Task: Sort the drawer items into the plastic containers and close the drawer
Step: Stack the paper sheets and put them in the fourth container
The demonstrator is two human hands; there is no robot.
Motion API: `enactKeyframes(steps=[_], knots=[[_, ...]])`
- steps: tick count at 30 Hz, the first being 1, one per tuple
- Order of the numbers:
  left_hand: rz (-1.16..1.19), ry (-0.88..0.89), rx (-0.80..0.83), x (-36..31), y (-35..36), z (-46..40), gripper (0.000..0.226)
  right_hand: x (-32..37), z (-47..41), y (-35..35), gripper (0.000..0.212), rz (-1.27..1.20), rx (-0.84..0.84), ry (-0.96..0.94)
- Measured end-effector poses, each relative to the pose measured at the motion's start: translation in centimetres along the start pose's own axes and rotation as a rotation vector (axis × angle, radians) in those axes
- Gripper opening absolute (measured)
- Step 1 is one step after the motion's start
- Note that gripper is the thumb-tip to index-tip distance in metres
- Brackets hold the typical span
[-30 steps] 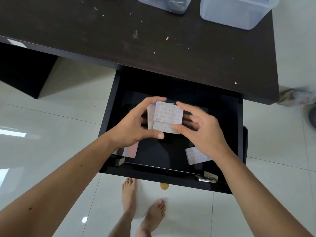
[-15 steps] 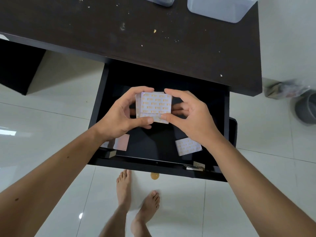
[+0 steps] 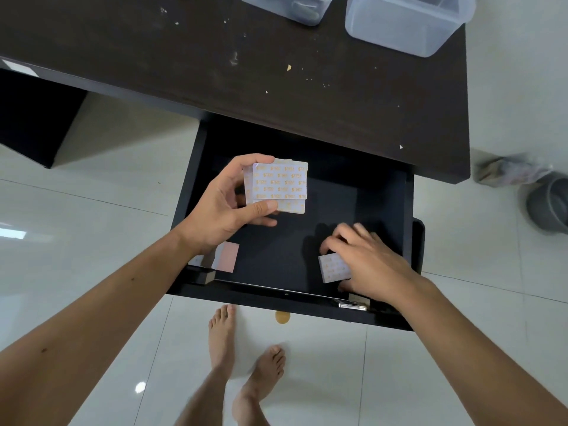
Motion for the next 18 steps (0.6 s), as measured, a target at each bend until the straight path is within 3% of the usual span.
enactKeyframes(steps=[3,8,18], knots=[[-0.005,0.013,-0.011,0.0,-0.1,-0.1,0.063,-0.1,0.0,-0.3,0.051,-0.004,-0.083,-0.016],[-0.080,0.024,0.017,0.3,-0.1,-0.1,0.062,0.0,0.3,-2.4,0.053,-0.394,-0.213,0.023],[-0.146,0.030,0.014,0.6,-0.2,-0.3,0.063,1.3,0.0,-7.8,0.058,-0.625,-0.491,-0.099]])
Point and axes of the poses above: each hand's wrist, its own z-axis away from the middle knuckle, its own y-axis out of the palm, x = y × z, the point moved 5 cm from there along -z, towards the middle knuckle, and after that the axes turned 6 degrees about -y, right-handed, at the moved point
